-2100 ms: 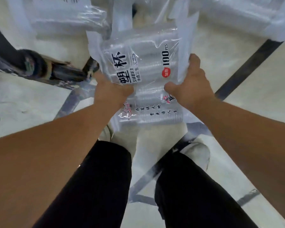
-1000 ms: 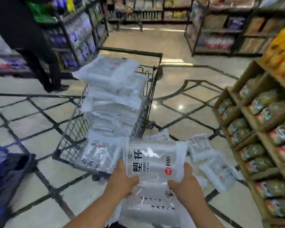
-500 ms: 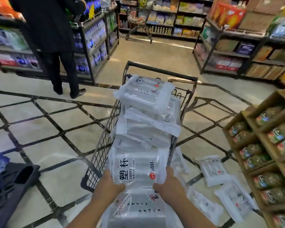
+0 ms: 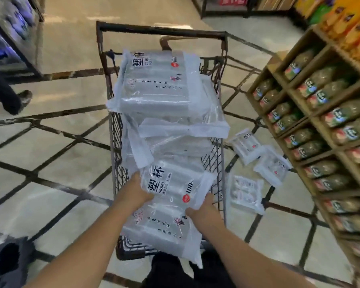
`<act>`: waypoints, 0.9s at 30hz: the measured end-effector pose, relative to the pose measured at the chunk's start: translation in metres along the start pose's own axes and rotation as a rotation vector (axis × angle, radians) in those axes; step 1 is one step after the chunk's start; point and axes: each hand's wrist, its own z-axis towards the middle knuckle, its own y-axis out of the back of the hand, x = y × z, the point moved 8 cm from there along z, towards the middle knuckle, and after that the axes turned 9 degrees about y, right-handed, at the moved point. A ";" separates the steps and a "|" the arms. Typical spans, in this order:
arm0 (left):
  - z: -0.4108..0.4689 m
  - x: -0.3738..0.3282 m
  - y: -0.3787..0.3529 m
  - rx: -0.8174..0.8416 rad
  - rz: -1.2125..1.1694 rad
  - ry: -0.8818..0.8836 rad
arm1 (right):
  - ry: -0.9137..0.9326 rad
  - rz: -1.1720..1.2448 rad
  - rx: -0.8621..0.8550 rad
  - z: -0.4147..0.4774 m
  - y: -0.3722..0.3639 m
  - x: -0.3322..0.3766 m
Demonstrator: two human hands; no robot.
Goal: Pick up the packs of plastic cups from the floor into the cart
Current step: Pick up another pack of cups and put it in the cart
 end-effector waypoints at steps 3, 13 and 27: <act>0.022 -0.017 -0.007 0.030 0.085 -0.071 | -0.068 0.011 0.010 0.006 -0.009 -0.012; 0.089 -0.077 -0.049 0.224 0.279 -0.299 | -0.189 0.026 0.238 0.011 -0.063 -0.041; 0.099 -0.025 -0.122 -0.150 0.678 -0.286 | 0.104 -0.556 0.212 0.121 -0.062 -0.070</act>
